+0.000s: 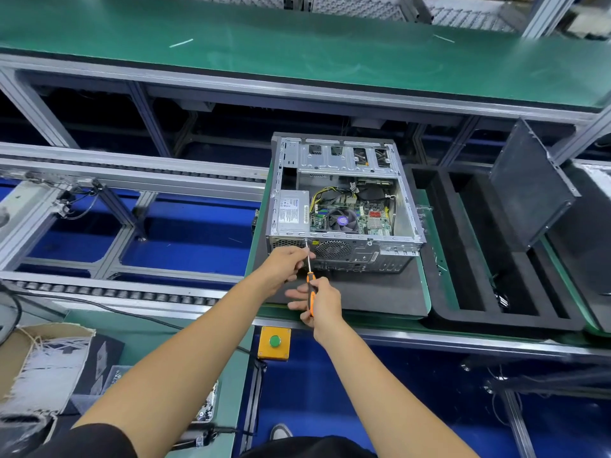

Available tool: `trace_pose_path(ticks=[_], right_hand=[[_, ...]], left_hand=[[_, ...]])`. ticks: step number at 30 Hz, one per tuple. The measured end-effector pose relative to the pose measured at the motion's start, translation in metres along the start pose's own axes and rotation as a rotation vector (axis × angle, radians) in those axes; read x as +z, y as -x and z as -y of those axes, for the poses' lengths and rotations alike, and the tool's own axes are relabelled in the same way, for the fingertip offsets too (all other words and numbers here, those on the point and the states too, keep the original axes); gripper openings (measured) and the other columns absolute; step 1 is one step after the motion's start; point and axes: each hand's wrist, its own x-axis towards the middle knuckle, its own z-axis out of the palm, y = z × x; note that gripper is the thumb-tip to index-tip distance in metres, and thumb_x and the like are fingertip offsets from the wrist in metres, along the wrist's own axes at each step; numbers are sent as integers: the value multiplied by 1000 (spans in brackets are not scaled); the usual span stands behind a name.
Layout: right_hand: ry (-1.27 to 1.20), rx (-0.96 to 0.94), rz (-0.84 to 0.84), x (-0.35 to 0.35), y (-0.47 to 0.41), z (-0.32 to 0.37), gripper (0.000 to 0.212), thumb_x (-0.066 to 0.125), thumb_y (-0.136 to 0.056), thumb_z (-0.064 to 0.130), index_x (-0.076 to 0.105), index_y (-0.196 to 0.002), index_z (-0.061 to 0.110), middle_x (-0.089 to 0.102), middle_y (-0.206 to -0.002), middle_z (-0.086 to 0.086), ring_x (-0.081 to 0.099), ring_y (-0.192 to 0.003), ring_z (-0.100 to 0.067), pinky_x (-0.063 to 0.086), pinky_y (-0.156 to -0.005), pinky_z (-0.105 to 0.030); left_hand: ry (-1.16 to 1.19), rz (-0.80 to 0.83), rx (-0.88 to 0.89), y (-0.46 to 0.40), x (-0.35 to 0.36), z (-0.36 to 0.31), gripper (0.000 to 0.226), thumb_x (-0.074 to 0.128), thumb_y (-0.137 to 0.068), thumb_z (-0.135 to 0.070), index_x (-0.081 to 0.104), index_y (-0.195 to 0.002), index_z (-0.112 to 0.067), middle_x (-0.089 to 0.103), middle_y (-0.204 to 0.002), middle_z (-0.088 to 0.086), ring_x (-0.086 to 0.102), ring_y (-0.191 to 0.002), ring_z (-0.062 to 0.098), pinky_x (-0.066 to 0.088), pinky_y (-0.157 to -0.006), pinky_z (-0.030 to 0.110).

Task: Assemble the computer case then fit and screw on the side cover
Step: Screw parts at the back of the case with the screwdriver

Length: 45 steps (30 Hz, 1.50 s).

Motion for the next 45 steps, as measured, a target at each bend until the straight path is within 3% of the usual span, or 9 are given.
trace_pose_path(ticks=[5,8,13,17,20,27,38,42,45], right_hand=[[83,-99,-57,5,-1,-4,14,58,-93,18,58,-82,10,52,-64,-1,35,-42,-10,22,-38,-21],[144,-143,-85,2,-2,-8,6,64,-87,9,62,-83,5,59,-63,-5,48,-42,-10,31,-37,-22],[-22,5,-15,8,1,-3,25,54,-100,22,66,-96,1,77,-78,-11,69,-52,-20,36,-38,-19],[13,-30,-49,9,-1,-4,29,49,-101,25,68,-93,5,68,-70,-4,46,-38,-13,26,-36,-19],[80,-123,-106,6,-3,-4,11,60,-93,13,59,-86,5,50,-63,-4,36,-38,-10,24,-36,-19],[18,-122,-87,3,0,-4,12,63,-96,14,64,-99,3,75,-73,-10,65,-50,-15,34,-37,-22],[-142,70,70,0,2,1,13,56,-98,18,60,-100,6,77,-84,-15,63,-47,-16,32,-32,-17],[196,-159,-56,-2,-1,-8,10,59,-92,18,57,-95,9,68,-71,-6,44,-39,-11,32,-37,-21],[403,-458,-223,-3,-1,-15,13,59,-94,15,49,-86,13,69,-69,-4,50,-41,-5,40,-46,-26]], left_hand=[[-32,-8,22,-1,0,0,29,50,-106,-27,75,-102,-13,42,-66,-3,34,-52,8,29,-48,21],[-31,-41,47,-3,3,2,28,53,-105,-29,75,-95,-14,42,-67,-3,35,-56,10,31,-50,21],[-38,-140,51,-6,5,2,26,66,-97,-34,69,-82,-12,47,-64,-5,43,-63,13,41,-57,25],[-31,-169,50,-6,11,0,28,66,-97,-33,57,-76,-16,49,-69,-3,45,-67,14,43,-62,29],[-38,-118,20,-4,10,-1,29,59,-101,-36,64,-85,-12,48,-67,-2,43,-61,13,40,-58,27],[-114,-24,57,0,6,1,34,47,-107,-29,72,-97,-9,46,-65,-3,38,-56,11,33,-50,23],[-124,-163,111,2,16,2,33,57,-102,-30,58,-73,-16,48,-65,-1,40,-61,15,36,-62,31],[-118,-163,86,0,18,-1,36,57,-102,-28,50,-69,-15,52,-72,5,42,-68,18,38,-71,32],[-103,-163,75,0,19,-3,36,56,-103,-29,48,-70,-15,51,-72,6,40,-66,18,37,-72,34]])
